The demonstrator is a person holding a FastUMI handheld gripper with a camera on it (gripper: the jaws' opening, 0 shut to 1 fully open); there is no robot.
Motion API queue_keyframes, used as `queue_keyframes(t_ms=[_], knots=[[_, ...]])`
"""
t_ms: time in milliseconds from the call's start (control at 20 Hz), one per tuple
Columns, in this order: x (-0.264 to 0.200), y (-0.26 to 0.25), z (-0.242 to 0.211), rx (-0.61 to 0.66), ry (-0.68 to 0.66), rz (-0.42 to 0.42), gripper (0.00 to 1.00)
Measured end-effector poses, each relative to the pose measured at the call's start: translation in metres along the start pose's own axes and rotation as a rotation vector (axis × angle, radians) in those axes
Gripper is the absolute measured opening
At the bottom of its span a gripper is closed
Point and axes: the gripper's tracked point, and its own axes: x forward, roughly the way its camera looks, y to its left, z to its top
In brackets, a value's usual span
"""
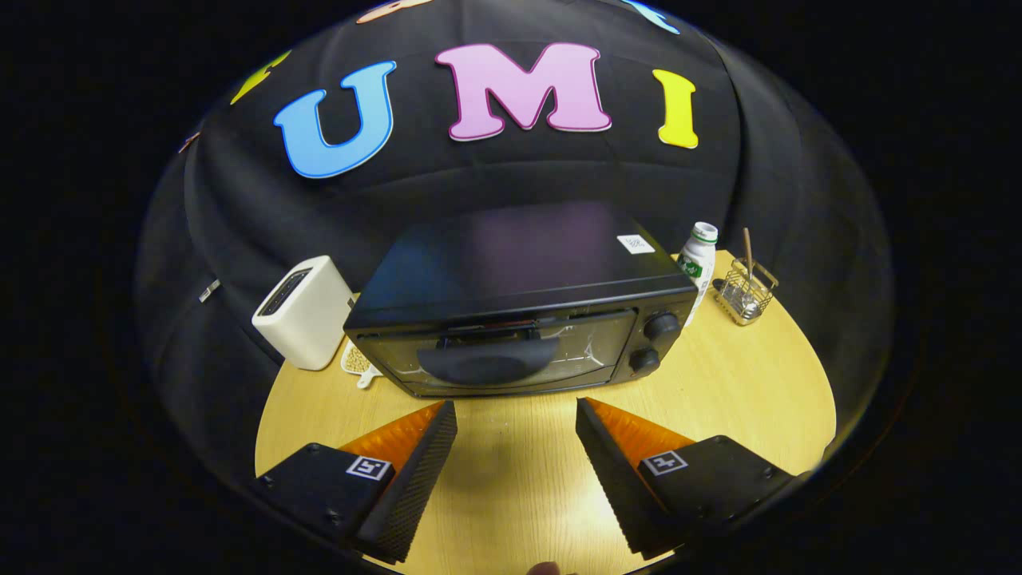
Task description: Open the toaster oven, put the food inside, and close the toaster oven door.
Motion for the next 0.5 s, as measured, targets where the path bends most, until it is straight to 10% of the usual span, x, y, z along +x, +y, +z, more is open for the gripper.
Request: queue_keyframes(t_ms=[500], knots=[[-0.087, -0.045, 0.064, -0.063, -0.249, 0.014, 0.99]])
